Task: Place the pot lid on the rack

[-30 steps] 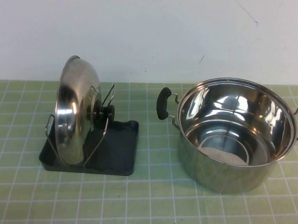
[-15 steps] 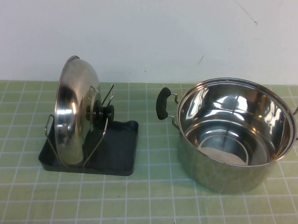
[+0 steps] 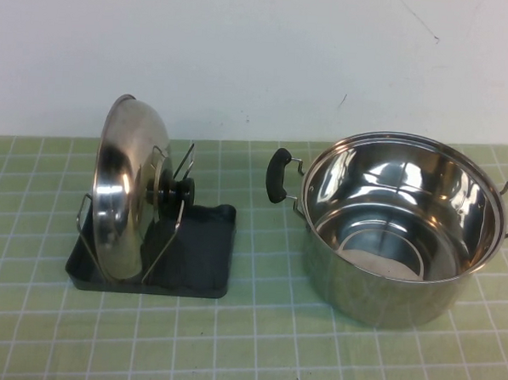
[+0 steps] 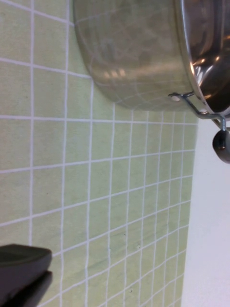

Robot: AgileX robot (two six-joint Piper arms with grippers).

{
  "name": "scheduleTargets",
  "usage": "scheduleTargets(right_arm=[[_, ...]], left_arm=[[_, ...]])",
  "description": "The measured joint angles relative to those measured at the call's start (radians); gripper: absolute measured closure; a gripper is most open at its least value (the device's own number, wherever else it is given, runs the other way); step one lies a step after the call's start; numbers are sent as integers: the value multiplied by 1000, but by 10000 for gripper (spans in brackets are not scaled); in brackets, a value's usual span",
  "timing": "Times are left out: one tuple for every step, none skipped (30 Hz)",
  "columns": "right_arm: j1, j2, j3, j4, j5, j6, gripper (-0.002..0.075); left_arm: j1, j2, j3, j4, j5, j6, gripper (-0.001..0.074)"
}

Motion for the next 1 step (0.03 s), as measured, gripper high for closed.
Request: scheduleTargets(right_arm=[[0, 0, 0, 0, 0, 0, 727]], left_arm=[[0, 0, 0, 0, 0, 0, 736]])
